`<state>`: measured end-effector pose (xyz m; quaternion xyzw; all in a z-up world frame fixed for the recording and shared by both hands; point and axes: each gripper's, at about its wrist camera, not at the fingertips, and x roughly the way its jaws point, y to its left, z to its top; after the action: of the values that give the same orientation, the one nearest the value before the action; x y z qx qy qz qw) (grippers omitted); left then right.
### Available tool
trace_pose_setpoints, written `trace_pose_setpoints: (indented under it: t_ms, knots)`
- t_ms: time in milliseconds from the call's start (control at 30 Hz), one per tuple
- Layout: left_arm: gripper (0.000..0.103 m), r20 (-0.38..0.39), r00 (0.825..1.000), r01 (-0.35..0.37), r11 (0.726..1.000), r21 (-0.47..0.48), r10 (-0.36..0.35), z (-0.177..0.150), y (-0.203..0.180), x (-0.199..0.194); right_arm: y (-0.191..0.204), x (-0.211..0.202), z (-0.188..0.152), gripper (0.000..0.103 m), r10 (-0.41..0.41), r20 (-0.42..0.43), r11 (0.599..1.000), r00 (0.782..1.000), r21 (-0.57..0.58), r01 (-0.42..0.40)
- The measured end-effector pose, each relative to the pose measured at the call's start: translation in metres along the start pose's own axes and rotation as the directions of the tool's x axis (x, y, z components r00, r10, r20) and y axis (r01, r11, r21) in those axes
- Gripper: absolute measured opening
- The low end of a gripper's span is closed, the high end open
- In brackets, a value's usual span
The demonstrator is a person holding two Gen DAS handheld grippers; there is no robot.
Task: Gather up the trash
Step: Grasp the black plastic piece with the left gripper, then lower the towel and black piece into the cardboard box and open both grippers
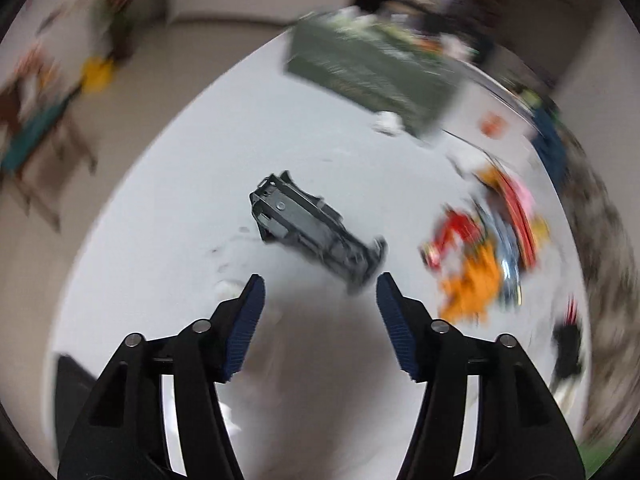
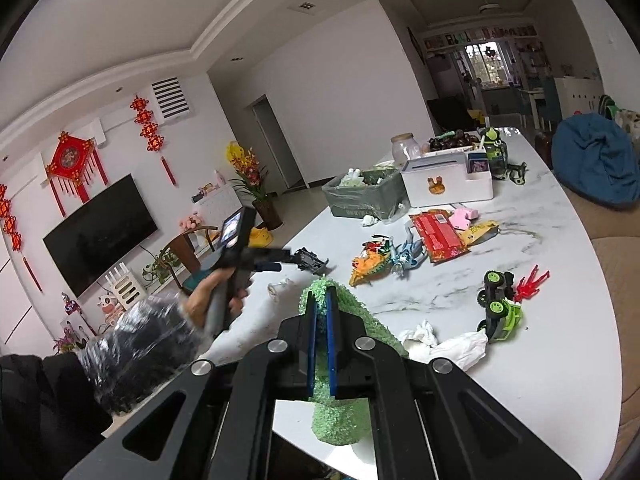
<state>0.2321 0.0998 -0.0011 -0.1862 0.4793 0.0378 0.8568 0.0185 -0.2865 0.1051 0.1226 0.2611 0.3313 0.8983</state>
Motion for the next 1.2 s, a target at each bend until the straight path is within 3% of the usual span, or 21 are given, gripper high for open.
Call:
trace_pose_setpoints:
  t_ms: [33,133,167,200,267,300,333,367,400,500,633,733,933,1100,1200]
  knots:
    - [0.069,-0.021,1.0,0.004,0.998,-0.057,-0.005,0.006,0.0,0.009,-0.006,0.004,0.001,0.004,0.003,-0.004,1.0,1.0,0.008,-0.003]
    - [0.076,-0.108,0.991,-0.102,0.964,-0.244,0.077,0.017,0.003,0.044,-0.021,0.013,0.002,0.004,0.01,-0.015,1.0,1.0,0.028,-0.01]
    - [0.079,-0.12,0.989,-0.118,0.953,-0.279,0.088,0.018,0.005,0.051,-0.024,0.016,0.002,0.004,0.014,-0.019,0.999,1.0,0.031,-0.013]
    - [0.085,-0.082,0.986,-0.161,0.945,-0.284,0.144,0.023,0.001,0.052,-0.027,0.018,0.003,0.004,0.015,-0.021,0.999,1.0,0.031,-0.015]
    - [0.087,-0.069,0.976,-0.218,0.935,-0.28,0.206,0.034,-0.006,0.065,-0.032,0.024,0.003,0.004,0.026,-0.029,0.999,0.999,0.038,-0.025]
    - [0.082,-0.061,0.971,-0.241,0.937,-0.254,0.233,0.039,-0.011,0.07,-0.034,0.026,0.003,0.004,0.03,-0.033,0.999,0.999,0.043,-0.029]
    - [0.058,-0.028,0.964,-0.264,0.94,-0.218,0.264,0.043,-0.018,0.073,-0.036,0.03,0.002,0.004,0.035,-0.04,0.998,0.999,0.046,-0.033]
    - [0.043,0.002,0.965,-0.259,0.948,-0.187,0.264,0.045,-0.022,0.073,-0.037,0.033,0.001,0.004,0.039,-0.045,0.998,0.998,0.047,-0.037]
    - [0.039,0.019,0.971,-0.232,0.96,-0.159,0.238,0.046,-0.024,0.074,-0.036,0.035,-0.001,0.004,0.043,-0.049,0.998,0.998,0.047,-0.04]
    - [0.039,0.056,0.986,-0.15,0.982,-0.116,0.157,0.036,-0.021,0.062,-0.031,0.038,-0.002,0.004,0.052,-0.056,0.998,0.997,0.044,-0.05]
    - [0.039,0.186,0.982,-0.053,0.996,0.078,0.037,0.006,-0.036,-0.013,-0.016,0.034,0.006,0.004,0.055,-0.042,0.998,0.998,0.013,-0.055]
    - [0.039,0.264,0.958,0.042,0.964,0.264,-0.114,-0.036,-0.051,-0.095,0.005,0.024,0.016,0.004,0.074,-0.009,0.997,0.997,-0.02,-0.074]
    - [0.039,0.334,0.902,0.055,0.841,0.538,-0.273,-0.153,-0.054,-0.214,0.061,-0.003,0.025,0.004,0.122,0.03,0.988,0.992,-0.1,-0.119]
    - [0.039,0.359,0.878,0.036,0.793,0.609,-0.316,-0.229,-0.031,-0.255,0.098,-0.026,0.015,0.004,0.138,0.014,0.979,0.99,-0.153,-0.134]
    - [0.039,0.328,0.889,0.054,0.784,0.618,-0.32,-0.266,-0.018,-0.252,0.116,-0.039,-0.003,0.004,0.157,-0.018,0.973,0.987,-0.166,-0.157]
